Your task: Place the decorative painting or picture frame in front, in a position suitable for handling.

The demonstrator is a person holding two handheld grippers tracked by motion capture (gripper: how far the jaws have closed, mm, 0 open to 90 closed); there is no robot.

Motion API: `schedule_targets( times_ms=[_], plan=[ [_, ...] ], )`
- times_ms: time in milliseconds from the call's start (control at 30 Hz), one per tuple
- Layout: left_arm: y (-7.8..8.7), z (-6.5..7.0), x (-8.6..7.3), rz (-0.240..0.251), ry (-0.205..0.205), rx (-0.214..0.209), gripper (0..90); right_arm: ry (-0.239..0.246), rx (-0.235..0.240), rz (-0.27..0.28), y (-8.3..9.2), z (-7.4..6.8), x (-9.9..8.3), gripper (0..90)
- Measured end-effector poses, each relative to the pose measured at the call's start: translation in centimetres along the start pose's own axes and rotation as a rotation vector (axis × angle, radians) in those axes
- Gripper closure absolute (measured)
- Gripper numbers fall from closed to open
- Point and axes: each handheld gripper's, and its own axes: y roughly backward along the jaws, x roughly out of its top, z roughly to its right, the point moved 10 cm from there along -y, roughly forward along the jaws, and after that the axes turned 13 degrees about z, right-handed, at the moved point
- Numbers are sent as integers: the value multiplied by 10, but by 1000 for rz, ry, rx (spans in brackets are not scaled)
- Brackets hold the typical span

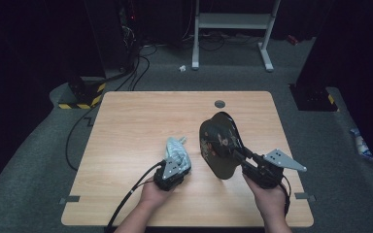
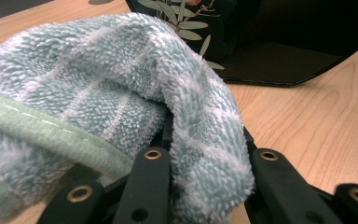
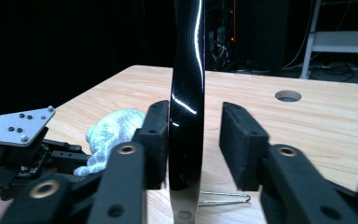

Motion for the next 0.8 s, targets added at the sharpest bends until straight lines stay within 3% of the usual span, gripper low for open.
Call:
schedule_targets(
  times_ms=[133,300,633,700,800],
  plan=[
    [0,0,0,0,-9,6,757,34,-6,14,3,-2,2,750],
    [-4,1,2,-4,-17,8,763,32,-18,6,3,-4,3,779],
    [-52,15,40,12,-52,18,771,24,-5,7,1,-6,4,783],
    [-64,21,48,15,-43,13,771,30,-5,11,0,-7,4,784],
    [-66,30,51,24,-17,-15,774,28,-21,16,0,-4,4,784]
  ],
)
